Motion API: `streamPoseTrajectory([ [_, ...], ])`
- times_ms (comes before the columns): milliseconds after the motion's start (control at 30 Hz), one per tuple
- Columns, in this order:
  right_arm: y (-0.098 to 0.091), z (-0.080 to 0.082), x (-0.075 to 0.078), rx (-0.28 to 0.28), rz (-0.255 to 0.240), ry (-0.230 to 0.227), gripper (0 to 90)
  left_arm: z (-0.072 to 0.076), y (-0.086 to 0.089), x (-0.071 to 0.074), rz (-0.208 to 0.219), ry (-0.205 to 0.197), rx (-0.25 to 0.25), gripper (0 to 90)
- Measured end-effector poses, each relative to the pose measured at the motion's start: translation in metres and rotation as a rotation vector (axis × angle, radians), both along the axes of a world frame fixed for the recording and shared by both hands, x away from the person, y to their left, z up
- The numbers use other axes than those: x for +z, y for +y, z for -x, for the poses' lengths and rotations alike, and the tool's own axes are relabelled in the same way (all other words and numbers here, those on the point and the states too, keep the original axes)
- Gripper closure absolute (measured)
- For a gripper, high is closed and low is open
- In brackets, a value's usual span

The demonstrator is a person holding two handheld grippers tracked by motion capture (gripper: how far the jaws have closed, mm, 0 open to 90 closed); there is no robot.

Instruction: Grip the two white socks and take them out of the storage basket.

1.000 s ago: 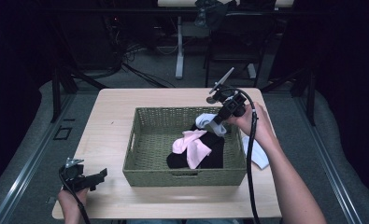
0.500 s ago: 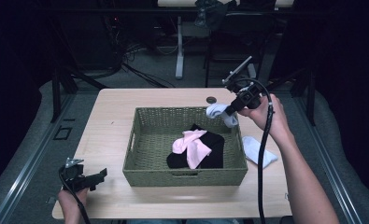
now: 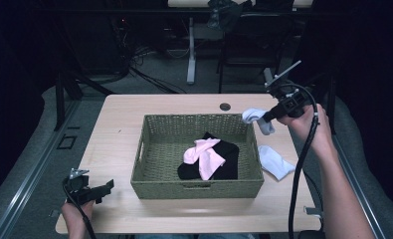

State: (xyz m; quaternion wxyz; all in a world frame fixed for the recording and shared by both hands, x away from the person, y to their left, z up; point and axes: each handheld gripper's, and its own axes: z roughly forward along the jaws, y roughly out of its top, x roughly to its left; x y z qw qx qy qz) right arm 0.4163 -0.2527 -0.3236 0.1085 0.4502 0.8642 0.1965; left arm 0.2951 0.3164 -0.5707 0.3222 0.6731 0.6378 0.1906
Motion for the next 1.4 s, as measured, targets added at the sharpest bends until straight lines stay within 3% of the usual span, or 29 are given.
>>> streamPoseTrajectory([
  [233,-0.022,0.004,-0.007,-0.046,-0.017,0.003,84.2,0.0,0.0,0.0,0.0,-0.003,0.002,2.5],
  [367,-0.033,0.006,-0.013,-0.081,0.001,0.013,84.2,0.0,0.001,0.0,-0.001,-0.004,0.004,2.5],
  [500,-0.044,0.006,-0.024,-0.112,0.026,0.032,84.2,0.0,0.0,0.0,0.001,-0.003,0.001,2.6],
  [700,-0.058,0.006,-0.044,-0.141,0.017,0.066,84.2,0.0,0.0,0.0,-0.001,-0.002,0.004,2.6],
  [1167,-0.068,0.005,-0.092,-0.169,-0.006,0.151,84.2,0.0,0.0,0.0,-0.002,-0.001,0.002,2.6],
  [1400,-0.066,0.005,-0.114,-0.185,0.021,0.171,84.1,0.0,-0.001,0.0,0.0,-0.004,0.002,2.6],
])
